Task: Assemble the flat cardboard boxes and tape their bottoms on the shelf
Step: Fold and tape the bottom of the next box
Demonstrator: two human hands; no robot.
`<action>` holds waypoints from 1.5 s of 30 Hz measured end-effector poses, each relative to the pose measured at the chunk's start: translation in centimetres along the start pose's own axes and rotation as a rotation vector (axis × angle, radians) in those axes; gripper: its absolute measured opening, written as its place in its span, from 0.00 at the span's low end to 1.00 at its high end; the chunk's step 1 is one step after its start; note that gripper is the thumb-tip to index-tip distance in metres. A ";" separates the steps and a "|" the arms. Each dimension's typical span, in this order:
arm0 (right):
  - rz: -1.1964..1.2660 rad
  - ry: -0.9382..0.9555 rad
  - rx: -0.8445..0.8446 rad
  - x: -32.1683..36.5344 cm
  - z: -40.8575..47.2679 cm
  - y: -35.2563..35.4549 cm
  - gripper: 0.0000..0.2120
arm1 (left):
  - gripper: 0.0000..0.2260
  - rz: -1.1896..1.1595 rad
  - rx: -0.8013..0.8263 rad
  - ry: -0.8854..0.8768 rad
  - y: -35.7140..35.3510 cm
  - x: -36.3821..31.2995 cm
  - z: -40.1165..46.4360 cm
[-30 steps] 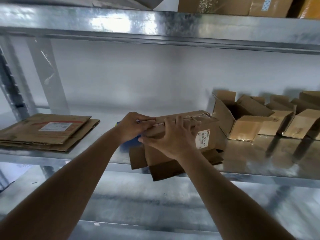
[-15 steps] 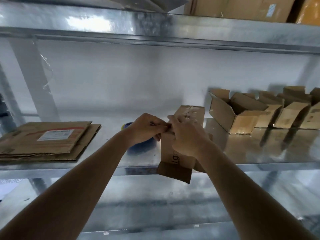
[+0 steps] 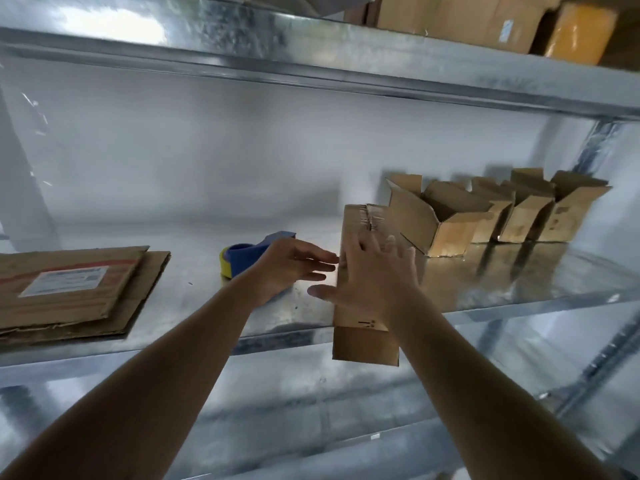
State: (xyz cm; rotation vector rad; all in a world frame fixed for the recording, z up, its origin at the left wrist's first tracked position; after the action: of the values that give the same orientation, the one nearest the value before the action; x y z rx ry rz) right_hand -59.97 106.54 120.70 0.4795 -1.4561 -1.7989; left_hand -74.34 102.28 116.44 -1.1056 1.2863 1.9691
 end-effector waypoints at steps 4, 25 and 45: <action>0.153 0.044 -0.131 -0.6 -0.2 0.3 0.27 | 0.20 0.514 -0.026 0.001 0.1 1.5 1.7; 0.085 -0.004 -0.050 -10.4 0.5 2.5 0.34 | 0.31 1.001 -0.079 -0.402 -3.5 -4.5 5.9; 0.263 0.193 -0.275 -17.6 3.2 2.4 0.27 | 0.42 1.163 0.083 -0.206 -7.0 -5.4 10.0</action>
State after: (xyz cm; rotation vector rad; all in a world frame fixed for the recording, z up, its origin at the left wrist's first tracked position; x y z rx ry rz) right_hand -50.11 121.63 120.92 0.2961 -1.0663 -1.6584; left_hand -69.54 114.24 119.80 0.0094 2.1144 2.6273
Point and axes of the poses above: each hand's wrist, its own z-axis towards the middle knuckle, its own y-axis out of the back of the hand, x = y × z, the point moved 9 cm from there along z, towards the middle knuckle, and after that the axes turned 13 degrees about z, right-handed, at the moved point
